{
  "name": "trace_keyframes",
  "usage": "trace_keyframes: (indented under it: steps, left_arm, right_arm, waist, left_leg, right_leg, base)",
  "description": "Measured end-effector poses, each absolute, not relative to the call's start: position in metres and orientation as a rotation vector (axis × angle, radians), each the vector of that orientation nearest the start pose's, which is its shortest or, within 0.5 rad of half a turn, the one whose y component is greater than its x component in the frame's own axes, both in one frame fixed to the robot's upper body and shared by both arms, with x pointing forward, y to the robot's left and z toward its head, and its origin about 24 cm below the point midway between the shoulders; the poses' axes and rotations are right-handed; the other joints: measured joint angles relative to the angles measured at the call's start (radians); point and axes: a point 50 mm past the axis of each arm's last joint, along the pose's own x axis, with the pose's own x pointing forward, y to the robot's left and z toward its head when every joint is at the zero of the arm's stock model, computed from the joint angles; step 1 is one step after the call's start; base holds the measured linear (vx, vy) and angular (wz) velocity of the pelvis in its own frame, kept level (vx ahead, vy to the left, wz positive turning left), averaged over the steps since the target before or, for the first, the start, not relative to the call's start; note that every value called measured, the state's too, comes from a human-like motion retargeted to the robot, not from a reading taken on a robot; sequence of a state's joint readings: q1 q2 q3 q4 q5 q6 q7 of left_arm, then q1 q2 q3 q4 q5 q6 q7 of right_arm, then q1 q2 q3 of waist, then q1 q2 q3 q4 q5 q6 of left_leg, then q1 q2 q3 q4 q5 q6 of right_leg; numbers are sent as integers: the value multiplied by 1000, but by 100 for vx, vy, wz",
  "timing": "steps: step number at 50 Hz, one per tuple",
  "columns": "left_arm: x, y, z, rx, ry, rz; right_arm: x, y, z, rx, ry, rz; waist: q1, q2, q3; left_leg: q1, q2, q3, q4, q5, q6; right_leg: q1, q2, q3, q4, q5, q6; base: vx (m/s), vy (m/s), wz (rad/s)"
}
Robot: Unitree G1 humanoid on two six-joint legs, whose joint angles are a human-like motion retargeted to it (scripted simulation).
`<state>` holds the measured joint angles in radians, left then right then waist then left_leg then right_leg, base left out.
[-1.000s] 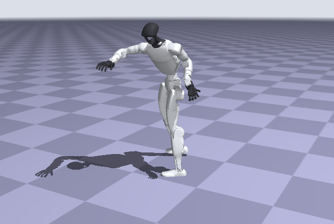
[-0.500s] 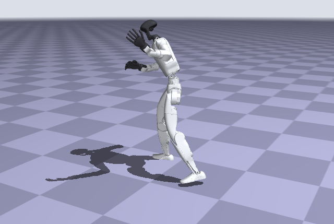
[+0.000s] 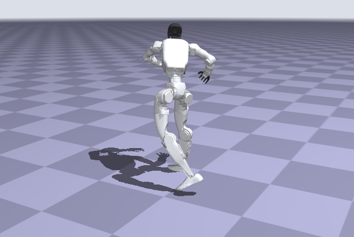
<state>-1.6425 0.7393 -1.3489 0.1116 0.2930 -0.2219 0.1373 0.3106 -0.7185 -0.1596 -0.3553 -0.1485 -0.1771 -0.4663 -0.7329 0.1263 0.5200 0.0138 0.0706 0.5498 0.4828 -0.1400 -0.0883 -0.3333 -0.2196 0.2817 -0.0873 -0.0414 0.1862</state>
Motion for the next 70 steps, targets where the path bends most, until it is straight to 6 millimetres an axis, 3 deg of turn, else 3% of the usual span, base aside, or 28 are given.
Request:
trace_keyframes:
  steps: [4, 8, 14, 18, 20, 23, 25, 27, 28, 30, 32, 35, 37, 40, 43, 47, 50, 52, 54, 55, 57, 58, 59, 60, 62, 65, 68, 70]
  left_arm:
    - [284, 8, 230, 1209, -1109, -839]
    - [271, 63, 184, 683, -837, -646]
    - [248, 114, 146, 267, -518, -509]
    - [243, 134, 147, 178, -453, -497]
    - [245, 131, 155, 92, -466, -486]
    - [244, 121, 164, -126, -483, -487]
    - [237, 123, 168, -220, -506, -482]
    - [229, 132, 168, -276, -519, -464]
    - [223, 134, 166, -303, -512, -469]
    - [214, 143, 167, -349, -507, -460]
    - [204, 158, 172, -382, -520, -428]
    - [186, 183, 173, -428, -527, -326]
    - [183, 183, 177, -392, -547, -335]
    - [194, 161, 198, -217, -650, -478]
    - [219, 113, 230, 24, -776, -749]
    - [265, -7, 281, 352, -979, -830]
    - [286, -106, 286, 649, -1036, -683]
    - [296, -138, 273, 641, -890, -615]
    - [302, -141, 270, 351, -711, -534]
    - [306, -133, 272, 135, -630, -447]
    - [310, -111, 270, -327, -446, -600]
    - [312, -90, 266, -698, -330, -630]
    - [316, -67, 253, -767, -329, -658]
    - [317, -45, 234, -673, -365, -696]
    - [317, 7, 186, -863, -278, -649]
    - [305, 103, 94, -1062, -121, -320]
    - [262, 203, 13, -1219, -20, 172]
    - [222, 265, -11, -1168, -49, 449]
  right_arm:
    - [182, -267, 167, -867, -539, -346]
    - [176, -250, 196, -921, -707, -320]
    - [187, -237, 218, -937, -857, -426]
    - [200, -233, 254, -972, -1035, -530]
    - [206, -227, 283, -1021, -1166, -572]
    - [240, -229, 337, -1219, -1224, -625]
    - [278, -251, 368, -1416, -1084, -726]
    - [319, -298, 377, -1624, -696, -803]
    - [328, -329, 373, -1654, -425, -800]
    - [318, -390, 359, -1538, 12, -823]
    - [291, -421, 358, -1272, -3, -935]
    - [285, -401, 335, -1108, -369, -1024]
    - [279, -371, 295, -1235, -477, -916]
    - [258, -335, 238, -1324, -489, -697]
    - [254, -320, 209, -1270, -417, -511]
    - [292, -359, 194, -1349, -249, -694]
    - [314, -396, 187, -1269, 7, -808]
    - [320, -406, 188, -1135, 134, -789]
    - [321, -406, 200, -1105, 95, -818]
    - [322, -402, 208, -1105, 23, -855]
    - [323, -384, 225, -1014, -173, -862]
    - [322, -371, 230, -932, -273, -850]
    - [321, -357, 235, -887, -353, -798]
    - [318, -343, 240, -862, -425, -727]
    - [310, -313, 250, -935, -563, -624]
    - [292, -274, 272, -1159, -800, -545]
    - [272, -243, 286, -1231, -996, -500]
    - [261, -228, 289, -1211, -1082, -475]
  waist:
    - [56, -42, 0]
    - [133, -87, -2]
    - [379, -132, -18]
    - [577, -121, -22]
    - [697, -105, -31]
    - [877, -91, -50]
    - [986, -121, -60]
    - [1084, -185, -67]
    - [1136, -221, -68]
    - [1232, -288, -52]
    - [1286, -315, -28]
    - [1249, -343, -28]
    - [1197, -350, -30]
    - [1127, -336, -34]
    - [1082, -313, -74]
    - [1046, -353, -159]
    - [1021, -358, -152]
    - [1008, -375, -133]
    - [1003, -389, -101]
    - [1002, -395, -83]
    - [1005, -388, -47]
    - [1008, -387, -32]
    - [1011, -383, -26]
    - [1013, -376, -24]
    - [1023, -373, -18]
    - [1053, -347, -9]
    - [1098, -307, -4]
    - [1129, -275, -3]
  left_leg:
    - [-88, 20, -117, 79, -95, 8]
    - [-130, 94, -74, 81, -143, 7]
    - [-189, 158, 7, -108, -69, -34]
    - [-229, 158, 55, -268, -6, -77]
    - [-228, 144, 47, -326, 24, -78]
    - [-204, 131, -5, -390, 92, -56]
    - [-191, 129, -19, -412, 111, -52]
    - [-196, 117, -9, -410, 86, -49]
    - [-204, 106, -1, -406, 68, -46]
    - [-217, 82, 4, -404, 45, -42]
    - [-223, 62, -31, -414, 50, -49]
    - [-200, 41, -142, -442, 76, -97]
    - [-174, 38, -234, -453, 78, -128]
    - [-131, 64, -360, -462, 66, -166]
    - [-128, 114, -448, -465, 46, -160]
    - [-208, 113, -529, -441, 21, -98]
    - [-177, 96, -588, -502, 60, -129]
    - [-177, 67, -615, -508, 65, -123]
    - [-162, 42, -637, -515, 67, -117]
    - [-150, 32, -647, -518, 66, -112]
    - [-122, 33, -661, -517, 58, -116]
    - [-112, 36, -665, -514, 53, -115]
    - [-108, 43, -668, -507, 47, -118]
    - [-107, 51, -670, -498, 40, -121]
    - [-118, 53, -671, -482, 32, -118]
    - [-139, 69, -664, -462, 18, -114]
    - [-157, 90, -649, -464, 16, -111]
    - [-160, 100, -637, -466, 12, -111]
  right_leg:
    - [44, 25, 45, 9, -27, -24]
    - [114, 37, 32, 46, -81, -55]
    - [255, 61, -119, 124, -175, -114]
    - [343, 108, -267, 171, -237, -115]
    - [383, 136, -329, 188, -256, -95]
    - [427, 171, -390, 204, -274, -64]
    - [448, 181, -415, 203, -288, -57]
    - [452, 168, -435, 196, -305, -56]
    - [450, 156, -445, 191, -313, -54]
    - [452, 136, -474, 176, -322, -46]
    - [476, 135, -516, 157, -314, -48]
    - [554, 167, -580, 127, -262, -58]
    - [601, 195, -621, 135, -218, -81]
    - [623, 221, -707, 224, -184, -127]
    - [514, 186, -790, 445, -193, -136]
    - [268, 66, -776, 652, -229, -77]
    - [265, 49, -724, 431, -174, -73]
    - [244, 8, -683, 302, -88, -32]
    - [236, -30, -626, 187, -9, 11]
    - [235, -48, -594, 140, 20, 33]
    - [241, -65, -538, 86, 32, 62]
    - [242, -73, -518, 73, 28, 72]
    - [241, -78, -510, 68, 26, 75]
    - [239, -81, -507, 66, 25, 75]
    - [229, -108, -542, 82, 45, 72]
    - [209, -139, -634, 131, 70, 47]
    - [195, -167, -760, 179, 52, 5]
    - [199, -185, -852, 203, 34, -24]
  base:
    - [21, -1, -72]
    - [20, -5, 16]
    - [19, -8, 122]
    - [22, -6, 179]
    - [25, -2, 157]
    - [26, 0, 116]
    - [29, 1, 81]
    - [30, 1, 63]
    - [33, 2, 60]
    - [36, 3, 71]
    - [41, 5, 114]
    - [45, 6, 176]
    - [45, 5, 209]
    - [39, 2, 192]
    - [25, -2, 134]
    - [13, -5, 95]
    - [9, -4, 101]
    - [12, -10, 93]
    - [16, -14, 81]
    - [19, -16, 68]
    - [19, -18, 50]
    - [18, -20, 32]
    - [18, -21, 23]
    - [16, -21, 17]
    - [13, -20, 8]
    - [11, -22, -5]
    - [11, -24, -8]
    - [12, -24, -7]
